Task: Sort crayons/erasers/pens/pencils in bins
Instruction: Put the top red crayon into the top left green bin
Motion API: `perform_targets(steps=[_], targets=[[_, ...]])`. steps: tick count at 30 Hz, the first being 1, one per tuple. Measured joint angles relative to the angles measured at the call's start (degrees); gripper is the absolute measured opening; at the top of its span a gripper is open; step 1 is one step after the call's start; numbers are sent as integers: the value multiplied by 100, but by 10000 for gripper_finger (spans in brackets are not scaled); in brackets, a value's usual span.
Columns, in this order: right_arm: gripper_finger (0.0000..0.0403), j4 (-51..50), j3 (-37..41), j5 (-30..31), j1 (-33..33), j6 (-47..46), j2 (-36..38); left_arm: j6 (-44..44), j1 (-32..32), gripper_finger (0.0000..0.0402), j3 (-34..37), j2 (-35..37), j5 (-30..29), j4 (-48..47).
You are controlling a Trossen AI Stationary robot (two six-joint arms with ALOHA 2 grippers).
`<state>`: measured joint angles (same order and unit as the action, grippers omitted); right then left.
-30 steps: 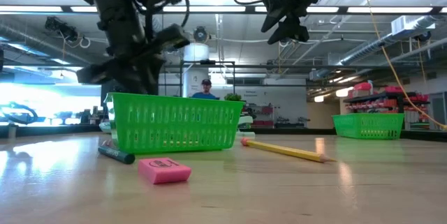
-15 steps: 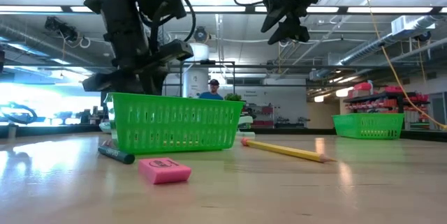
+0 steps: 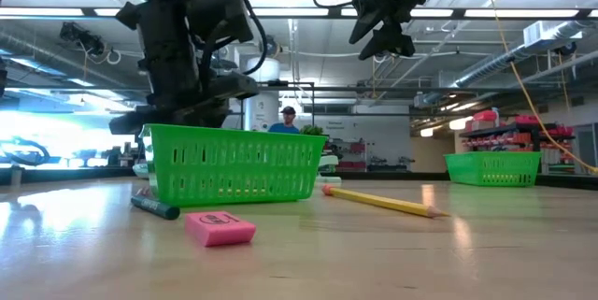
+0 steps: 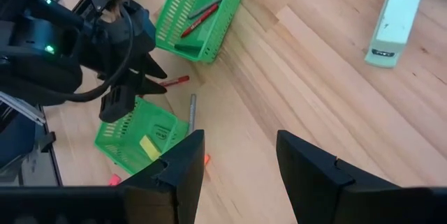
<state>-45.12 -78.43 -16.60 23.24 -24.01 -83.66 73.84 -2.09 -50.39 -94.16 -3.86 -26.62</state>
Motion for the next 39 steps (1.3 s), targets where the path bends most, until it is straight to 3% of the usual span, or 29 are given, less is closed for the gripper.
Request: perform_targets(steps=[7,15,30,39], targets=[[184,-22,0,-6,0,0,0,-189,0,164,0,-44,-47,-45],[184,-22,0,-17,-1,0,0,-540,0,144,-2,-87,-217,-63],[184,-20,0,-15,-17,-35,0,-751,4,120,-20,-397,26,-80],[184,13,0,20,-17,-44,0,-767,4,73,-9,-407,19,-144]])
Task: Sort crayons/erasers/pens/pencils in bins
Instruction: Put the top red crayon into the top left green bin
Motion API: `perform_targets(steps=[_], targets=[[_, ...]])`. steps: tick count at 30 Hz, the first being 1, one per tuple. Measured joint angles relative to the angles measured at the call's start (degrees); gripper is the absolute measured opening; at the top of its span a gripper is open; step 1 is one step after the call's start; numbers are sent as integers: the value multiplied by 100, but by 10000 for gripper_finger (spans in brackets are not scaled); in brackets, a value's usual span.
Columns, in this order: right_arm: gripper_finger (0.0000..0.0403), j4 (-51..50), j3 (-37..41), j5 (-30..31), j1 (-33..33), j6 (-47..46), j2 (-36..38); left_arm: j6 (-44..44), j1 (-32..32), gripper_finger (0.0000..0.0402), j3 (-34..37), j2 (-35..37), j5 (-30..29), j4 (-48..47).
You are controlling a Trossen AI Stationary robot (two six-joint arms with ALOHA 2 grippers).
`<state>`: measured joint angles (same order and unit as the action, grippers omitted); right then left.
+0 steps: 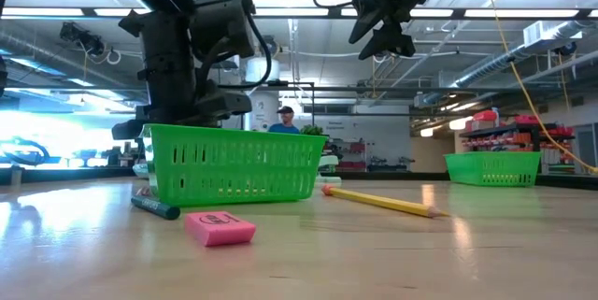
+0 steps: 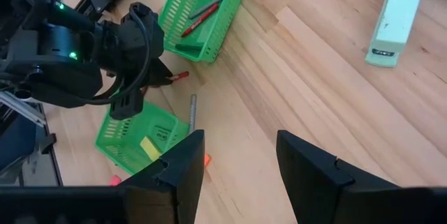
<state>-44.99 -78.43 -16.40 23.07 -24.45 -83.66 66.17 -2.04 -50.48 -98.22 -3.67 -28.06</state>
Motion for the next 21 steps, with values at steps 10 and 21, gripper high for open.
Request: perform_targets(steps=[10,21], targets=[[184,13,0,2,0,-107,0,-128,-2,28,7,38,20,10],[184,10,0,-19,2,-105,0,-84,14,35,27,523,219,76]])
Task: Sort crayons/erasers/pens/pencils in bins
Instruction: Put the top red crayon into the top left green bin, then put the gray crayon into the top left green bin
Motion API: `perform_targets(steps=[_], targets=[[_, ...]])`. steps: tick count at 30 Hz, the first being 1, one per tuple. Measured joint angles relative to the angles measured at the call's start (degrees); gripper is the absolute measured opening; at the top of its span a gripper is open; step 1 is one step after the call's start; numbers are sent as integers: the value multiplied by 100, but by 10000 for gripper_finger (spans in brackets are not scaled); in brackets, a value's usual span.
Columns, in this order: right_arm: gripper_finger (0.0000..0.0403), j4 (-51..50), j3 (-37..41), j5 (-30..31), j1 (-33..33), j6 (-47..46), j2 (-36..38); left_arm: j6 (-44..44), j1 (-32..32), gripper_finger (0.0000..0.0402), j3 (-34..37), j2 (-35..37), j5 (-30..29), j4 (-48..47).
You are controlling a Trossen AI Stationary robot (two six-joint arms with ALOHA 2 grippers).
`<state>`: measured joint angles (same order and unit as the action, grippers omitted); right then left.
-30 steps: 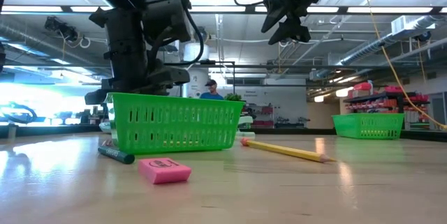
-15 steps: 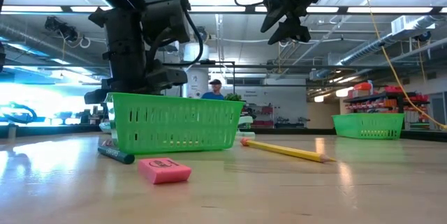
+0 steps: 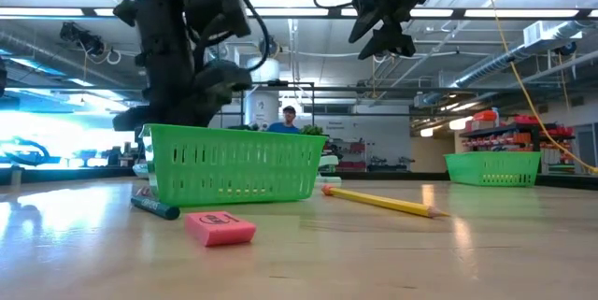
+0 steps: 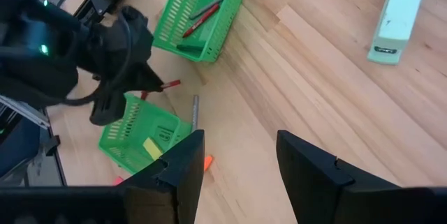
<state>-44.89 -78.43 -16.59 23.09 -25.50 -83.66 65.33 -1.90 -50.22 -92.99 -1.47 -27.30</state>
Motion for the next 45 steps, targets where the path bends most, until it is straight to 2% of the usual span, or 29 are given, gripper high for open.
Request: perform_targets(steps=[5,11,16,24,31,34,37,40,42,45], targets=[[184,-23,0,-136,0,23,0,-2,11,23,-3,328,-85,108],[184,-50,0,-145,0,61,0,-27,23,28,-4,682,-152,91],[184,-48,0,-150,0,63,0,-142,27,10,-6,981,-352,136],[184,-51,0,-156,0,66,0,-434,502,17,-21,1255,-494,-10],[184,-150,0,-238,0,220,2,-935,873,9,-15,1239,-107,163],[184,-184,0,1,-11,522,2,-1086,888,17,-15,1241,-56,213],[184,-54,0,381,-83,1321,-8,-1257,925,27,-15,1396,-18,127],[184,219,0,422,-157,1912,-24,-1357,930,28,-15,1661,-20,68],[184,452,0,519,-213,1871,-24,-1363,925,23,-15,1885,-18,87],[184,629,0,908,-293,1278,-24,-1352,924,13,-15,2251,-61,48]])
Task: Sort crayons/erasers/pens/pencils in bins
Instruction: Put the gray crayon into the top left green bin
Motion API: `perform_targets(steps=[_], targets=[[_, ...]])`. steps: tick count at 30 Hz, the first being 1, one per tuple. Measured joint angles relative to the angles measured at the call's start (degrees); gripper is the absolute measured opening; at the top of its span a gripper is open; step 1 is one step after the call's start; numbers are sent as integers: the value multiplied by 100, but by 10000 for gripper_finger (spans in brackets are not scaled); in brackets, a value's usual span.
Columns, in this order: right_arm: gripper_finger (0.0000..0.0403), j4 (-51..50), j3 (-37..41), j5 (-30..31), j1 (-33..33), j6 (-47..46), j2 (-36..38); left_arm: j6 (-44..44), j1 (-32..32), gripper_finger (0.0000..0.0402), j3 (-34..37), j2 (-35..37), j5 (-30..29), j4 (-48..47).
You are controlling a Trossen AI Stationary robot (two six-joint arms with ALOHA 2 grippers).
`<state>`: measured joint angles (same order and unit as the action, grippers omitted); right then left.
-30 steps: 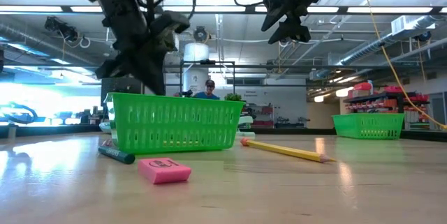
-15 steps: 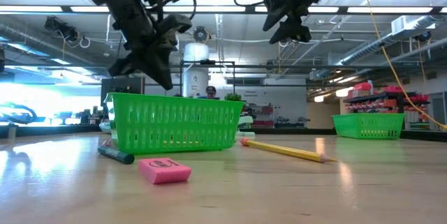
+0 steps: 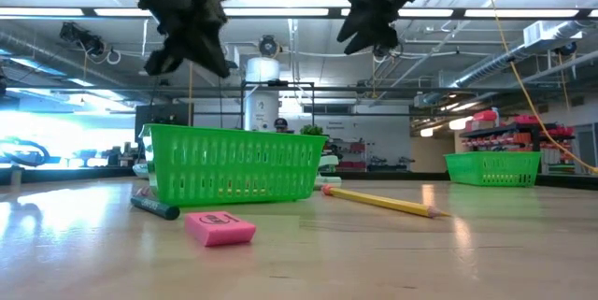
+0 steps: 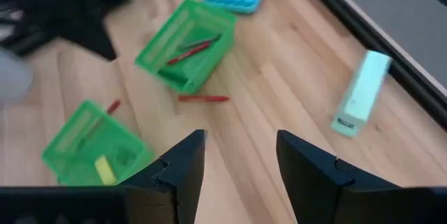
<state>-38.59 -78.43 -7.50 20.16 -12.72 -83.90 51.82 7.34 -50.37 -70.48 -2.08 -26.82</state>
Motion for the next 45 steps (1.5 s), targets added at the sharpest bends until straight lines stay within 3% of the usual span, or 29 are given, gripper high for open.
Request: perform_targets(steps=[5,9,14,23,29,40,45], targets=[[184,-66,0,29,26,-954,-369,-66,2,10,-4,512,-195,82],[184,-44,2,-404,34,-1140,-877,-126,0,24,-9,814,-260,54],[184,-22,2,-374,-50,-1265,-1357,-119,0,32,-7,1072,-260,-321],[184,-192,-236,183,-389,-612,-2091,-149,-20,13,-7,1249,-212,-399],[184,-167,-251,743,-464,68,-2351,-93,-18,21,-7,1242,-175,-436],[184,153,-227,706,-454,612,-2899,418,-161,13,-7,1240,-171,-381],[184,149,-227,332,-305,676,-3241,577,-306,19,-5,1115,-169,-338]])
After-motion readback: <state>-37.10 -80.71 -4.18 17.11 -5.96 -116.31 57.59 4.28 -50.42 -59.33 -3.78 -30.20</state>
